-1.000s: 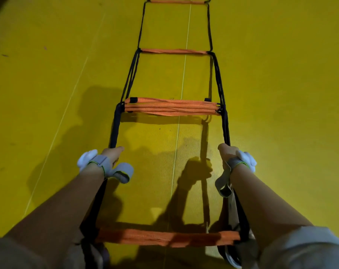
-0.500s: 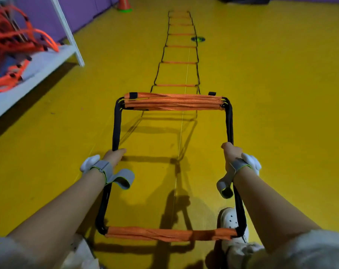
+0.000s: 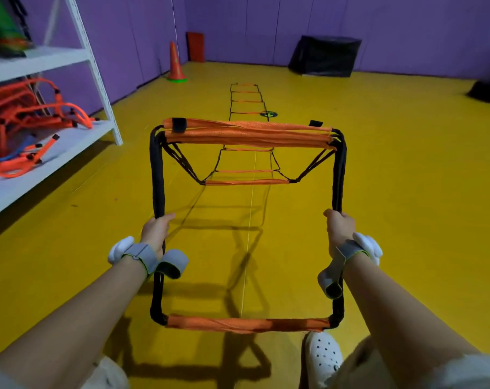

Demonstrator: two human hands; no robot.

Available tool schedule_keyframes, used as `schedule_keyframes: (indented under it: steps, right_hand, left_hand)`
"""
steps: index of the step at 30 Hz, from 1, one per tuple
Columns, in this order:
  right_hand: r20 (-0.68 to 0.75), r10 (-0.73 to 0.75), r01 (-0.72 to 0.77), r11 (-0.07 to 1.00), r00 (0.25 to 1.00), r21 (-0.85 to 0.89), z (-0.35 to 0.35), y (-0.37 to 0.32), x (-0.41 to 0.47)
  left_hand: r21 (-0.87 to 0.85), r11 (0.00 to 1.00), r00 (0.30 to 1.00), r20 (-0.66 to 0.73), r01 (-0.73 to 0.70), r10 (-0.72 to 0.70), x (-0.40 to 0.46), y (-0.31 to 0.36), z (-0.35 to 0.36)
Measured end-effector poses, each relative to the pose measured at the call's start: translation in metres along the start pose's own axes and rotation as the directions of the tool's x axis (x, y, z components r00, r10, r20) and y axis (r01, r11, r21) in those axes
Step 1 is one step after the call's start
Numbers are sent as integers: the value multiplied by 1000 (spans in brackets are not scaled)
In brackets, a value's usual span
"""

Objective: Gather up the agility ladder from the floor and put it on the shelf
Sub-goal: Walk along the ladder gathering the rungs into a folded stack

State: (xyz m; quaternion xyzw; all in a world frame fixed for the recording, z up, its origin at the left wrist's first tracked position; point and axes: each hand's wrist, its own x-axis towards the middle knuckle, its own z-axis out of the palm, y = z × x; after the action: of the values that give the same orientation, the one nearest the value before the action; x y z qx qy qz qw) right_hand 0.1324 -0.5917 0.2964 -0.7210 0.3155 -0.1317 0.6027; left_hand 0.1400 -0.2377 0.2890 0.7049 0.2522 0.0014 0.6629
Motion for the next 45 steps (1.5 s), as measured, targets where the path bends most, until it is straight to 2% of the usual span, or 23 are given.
schedule_keyframes:
  steps: [6,11,17,22,25,31,36,40,45]
  right_hand:
    - [-6,-29,30,991,1000,132,-3,2,-19]
    - [-55,-83,92,976,995,196,-6,-12,-26]
    - [-133,-122,158,938,984,309,-7,-30,-43]
    - [-131,-159,191,936,979,297,-9,-38,-52]
    - [-150,-151,193,927,977,322,-6,-41,-52]
    - [-256,-151,238,903,955,357,-3,-46,-51]
    - [-212,-210,279,878,954,390,-1,-44,-52]
    - [-157,-168,221,873,973,436,-1,-43,-48]
    - [-91,-195,215,895,977,391,1,-39,-44]
  left_hand:
    - [-98,993,998,-24,-63,61,-2,10,1]
    - [-245,967,998,-17,-70,68,-7,15,1]
    - [-374,917,988,-122,-134,95,-11,27,1]
    - [-396,890,970,-180,-226,166,-9,29,-2]
    - [-471,843,951,-279,-258,135,-12,34,-1]
    - [-593,752,942,-319,-288,109,-14,44,1]
    - [-559,774,932,-347,-299,109,-11,39,-1]
    - [-539,795,942,-313,-279,119,-12,35,-1]
    - [-559,794,954,-289,-239,83,-9,34,-5]
